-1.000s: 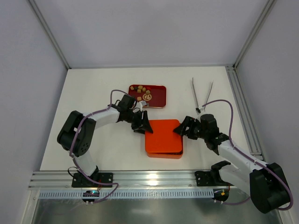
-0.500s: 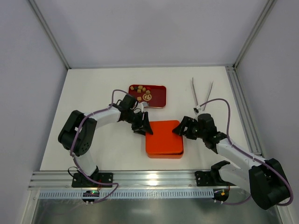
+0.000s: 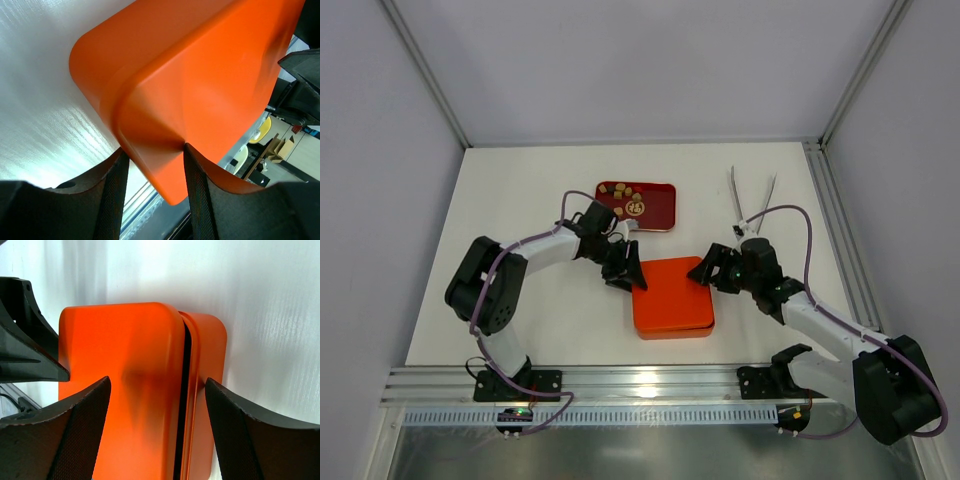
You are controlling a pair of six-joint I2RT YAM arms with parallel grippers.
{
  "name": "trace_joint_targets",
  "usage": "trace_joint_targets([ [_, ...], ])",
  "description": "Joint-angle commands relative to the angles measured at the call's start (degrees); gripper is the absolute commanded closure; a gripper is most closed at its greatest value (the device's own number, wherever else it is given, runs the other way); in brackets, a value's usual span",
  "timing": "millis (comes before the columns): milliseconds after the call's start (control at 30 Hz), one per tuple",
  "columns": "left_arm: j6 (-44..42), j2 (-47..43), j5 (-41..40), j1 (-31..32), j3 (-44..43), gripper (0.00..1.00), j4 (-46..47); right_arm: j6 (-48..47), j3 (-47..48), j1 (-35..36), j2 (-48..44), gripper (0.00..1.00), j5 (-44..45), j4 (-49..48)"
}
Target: Pack the chocolate
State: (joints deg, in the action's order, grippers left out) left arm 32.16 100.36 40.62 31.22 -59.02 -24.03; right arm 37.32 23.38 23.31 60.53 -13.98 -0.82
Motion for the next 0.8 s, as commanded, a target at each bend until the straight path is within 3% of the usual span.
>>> trace_joint_targets([
  [0,-1.1,-0.5,1.6,1.3,-2.8,0.54,1.2,0.2,3.6,1.3,0.4,0.23,-2.5,-3.7],
  [767,-2.6,-0.5,-0.7,3.2,-7.2,0.54,-4.2,0.7,4.8,2.8,1.4,0.23,-2.1,-4.4],
])
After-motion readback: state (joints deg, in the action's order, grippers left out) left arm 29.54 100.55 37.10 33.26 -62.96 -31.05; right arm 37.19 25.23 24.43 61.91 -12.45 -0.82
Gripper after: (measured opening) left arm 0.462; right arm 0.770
